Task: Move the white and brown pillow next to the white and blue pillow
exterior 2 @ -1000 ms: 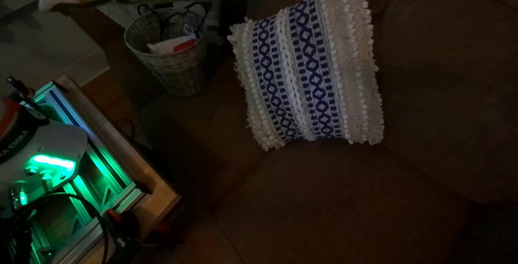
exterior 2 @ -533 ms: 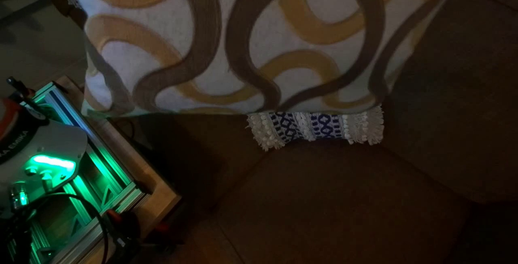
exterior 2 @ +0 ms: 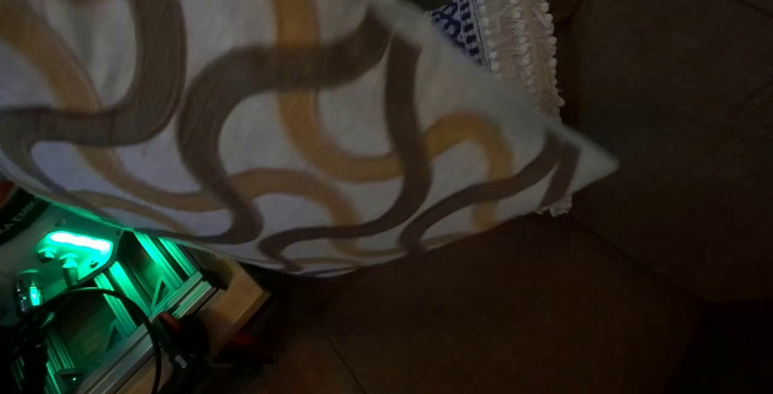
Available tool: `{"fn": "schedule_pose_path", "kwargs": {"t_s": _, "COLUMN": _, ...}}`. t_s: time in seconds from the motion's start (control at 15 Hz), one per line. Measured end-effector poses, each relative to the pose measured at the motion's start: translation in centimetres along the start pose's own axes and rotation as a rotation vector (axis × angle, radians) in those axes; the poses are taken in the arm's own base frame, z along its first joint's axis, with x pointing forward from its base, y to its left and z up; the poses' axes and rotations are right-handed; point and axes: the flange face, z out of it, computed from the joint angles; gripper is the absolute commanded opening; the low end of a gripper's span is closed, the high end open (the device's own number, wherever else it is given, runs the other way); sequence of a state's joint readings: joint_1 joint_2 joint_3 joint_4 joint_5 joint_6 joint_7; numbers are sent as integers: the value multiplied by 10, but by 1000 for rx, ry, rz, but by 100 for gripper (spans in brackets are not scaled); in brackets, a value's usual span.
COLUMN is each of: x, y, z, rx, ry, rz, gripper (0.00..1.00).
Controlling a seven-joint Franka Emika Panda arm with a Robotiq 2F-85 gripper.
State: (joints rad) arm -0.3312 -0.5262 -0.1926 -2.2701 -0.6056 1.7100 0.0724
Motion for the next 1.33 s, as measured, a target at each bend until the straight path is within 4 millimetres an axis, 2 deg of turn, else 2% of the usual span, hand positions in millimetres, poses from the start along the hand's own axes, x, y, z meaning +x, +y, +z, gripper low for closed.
{"fn": "schedule_pose_path", "kwargs": {"t_s": 0.2, "x": -22, "y": -33, "z": 58, "rx": 4, "ry": -167, "rz": 92, "gripper": 2}}
{"fn": "schedule_pose_path", "kwargs": {"t_s": 0.4, "x": -35, "y": -58, "z": 91, "rx": 6, "ry": -255, "rz": 174, "gripper": 2}}
{"fn": "schedule_pose_path", "kwargs": {"t_s": 0.53, "x": -36, "y": -67, "z": 101, "rx": 6, "ry": -285, "rz": 221, "gripper": 2}}
{"fn": "schedule_pose_path", "kwargs": {"t_s": 0.6, "x": -35, "y": -71, "z": 103, "rx": 12, "ry": -294, "rz": 232, "gripper": 7}}
{"fn": "schedule_pose_path", "kwargs": {"t_s": 0.73, "x": -30, "y": -87, "z": 100, "rx": 39, "ry": -294, "rz": 211, "gripper": 7}}
{"fn": "schedule_pose_path", "kwargs": {"t_s": 0.8, "x": -27, "y": -94, "z": 97, "rx": 40, "ry": -291, "rz": 198, "gripper": 2}}
{"fn": "schedule_pose_path", "kwargs": {"t_s": 1.0, "x": -24, "y": -103, "z": 100, "rx": 39, "ry": -289, "rz": 181, "gripper": 2}}
{"fn": "schedule_pose_path", "kwargs": {"t_s": 1.13, "x": -17, "y": -115, "z": 113, "rx": 44, "ry": -277, "rz": 185, "gripper": 2}}
{"fn": "schedule_pose_path", "kwargs": {"t_s": 1.33, "x": 2, "y": -147, "z": 147, "rx": 30, "ry": -276, "rz": 226, "gripper": 2}}
